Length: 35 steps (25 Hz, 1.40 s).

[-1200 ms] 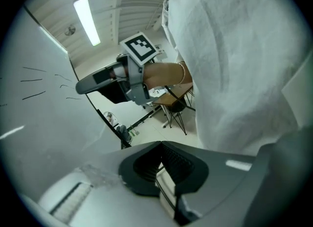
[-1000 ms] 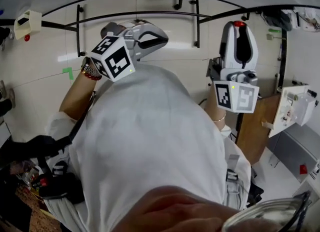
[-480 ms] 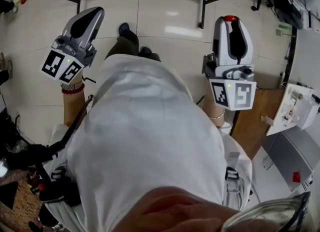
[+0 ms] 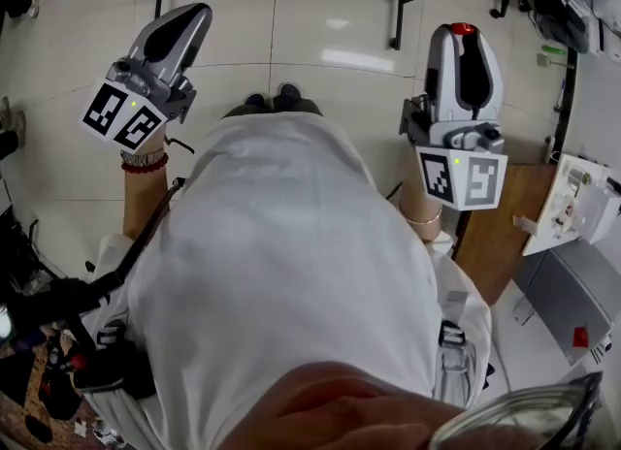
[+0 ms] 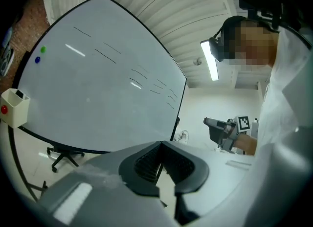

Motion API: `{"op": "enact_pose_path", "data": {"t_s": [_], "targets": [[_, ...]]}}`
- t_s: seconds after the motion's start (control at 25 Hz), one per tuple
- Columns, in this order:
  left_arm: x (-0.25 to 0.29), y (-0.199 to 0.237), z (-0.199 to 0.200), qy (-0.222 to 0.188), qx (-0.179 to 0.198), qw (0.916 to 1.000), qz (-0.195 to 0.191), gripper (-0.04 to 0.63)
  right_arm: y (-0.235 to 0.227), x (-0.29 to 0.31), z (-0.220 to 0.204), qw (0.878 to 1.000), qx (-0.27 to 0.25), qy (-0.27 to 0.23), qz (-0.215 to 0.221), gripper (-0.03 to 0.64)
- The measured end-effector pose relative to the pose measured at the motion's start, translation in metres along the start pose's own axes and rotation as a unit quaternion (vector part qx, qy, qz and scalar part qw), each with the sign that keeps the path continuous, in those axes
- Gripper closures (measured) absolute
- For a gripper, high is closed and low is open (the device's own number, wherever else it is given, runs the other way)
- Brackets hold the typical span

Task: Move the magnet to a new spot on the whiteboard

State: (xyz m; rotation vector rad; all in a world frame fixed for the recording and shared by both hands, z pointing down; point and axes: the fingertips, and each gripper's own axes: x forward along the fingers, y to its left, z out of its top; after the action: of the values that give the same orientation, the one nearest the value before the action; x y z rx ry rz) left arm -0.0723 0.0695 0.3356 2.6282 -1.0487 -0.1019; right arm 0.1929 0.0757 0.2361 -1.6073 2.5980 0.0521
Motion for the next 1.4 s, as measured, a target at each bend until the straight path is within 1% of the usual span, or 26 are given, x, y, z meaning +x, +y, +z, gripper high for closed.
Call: {"op": "enact_pose_path", "data": {"t_s": [0.16, 0.32, 0.44, 0.52, 0.6, 0.72, 0.88, 0.96, 1.16, 1.24, 1.32, 1.4], "targets": [[-0.024, 0.008, 0.005, 0.002, -0.002, 0.9999, -0.014, 0.589, 0.034, 0.003, 0.004, 1.000, 0.013, -0.005, -0.001, 0.491], [-0.028, 0.041, 0.007, 0.012, -0.007, 0.9995, -0.029, 0.589, 0.064, 0.034, 0.000, 1.000, 0.018, -0.005, 0.022, 0.491], [-0.018, 0.057, 0.005, 0.013, -0.007, 0.9988, -0.047, 0.589, 0.067, 0.053, -0.011, 1.000, 0.020, 0.003, 0.019, 0.491], [-0.015, 0.060, 0.005, 0.006, -0.012, 0.9984, -0.054, 0.589, 0.066, 0.055, -0.014, 1.000, 0.022, 0.007, 0.012, 0.491], [-0.021, 0.056, 0.005, -0.001, -0.019, 0.9981, -0.059, 0.589, 0.069, 0.049, -0.013, 1.000, 0.022, 0.009, 0.005, 0.491], [-0.040, 0.053, 0.001, -0.005, -0.024, 0.9982, -0.055, 0.589, 0.080, 0.033, -0.010, 1.000, 0.024, 0.012, -0.007, 0.491], [-0.027, 0.056, -0.002, -0.004, -0.039, 0.9973, -0.062, 0.589, 0.057, 0.033, -0.005, 0.999, 0.017, 0.017, -0.023, 0.491], [-0.019, 0.056, -0.001, -0.002, -0.038, 0.9970, -0.067, 0.589, 0.048, 0.036, -0.004, 0.999, 0.019, 0.016, -0.029, 0.491], [-0.016, 0.051, 0.007, -0.025, -0.033, 0.9959, -0.081, 0.589, 0.055, 0.044, -0.007, 1.000, 0.018, 0.006, -0.021, 0.491], [-0.014, 0.051, 0.009, -0.028, -0.030, 0.9956, -0.084, 0.589, 0.055, 0.049, -0.006, 1.000, 0.017, 0.002, -0.016, 0.491], [0.000, 0.052, 0.019, -0.029, -0.024, 0.9955, -0.087, 0.589, 0.040, 0.060, 0.000, 1.000, 0.016, -0.004, -0.015, 0.491], [0.029, 0.052, 0.037, -0.035, -0.014, 0.9951, -0.091, 0.589, 0.011, 0.076, 0.009, 1.000, 0.013, -0.012, -0.015, 0.491]]}}
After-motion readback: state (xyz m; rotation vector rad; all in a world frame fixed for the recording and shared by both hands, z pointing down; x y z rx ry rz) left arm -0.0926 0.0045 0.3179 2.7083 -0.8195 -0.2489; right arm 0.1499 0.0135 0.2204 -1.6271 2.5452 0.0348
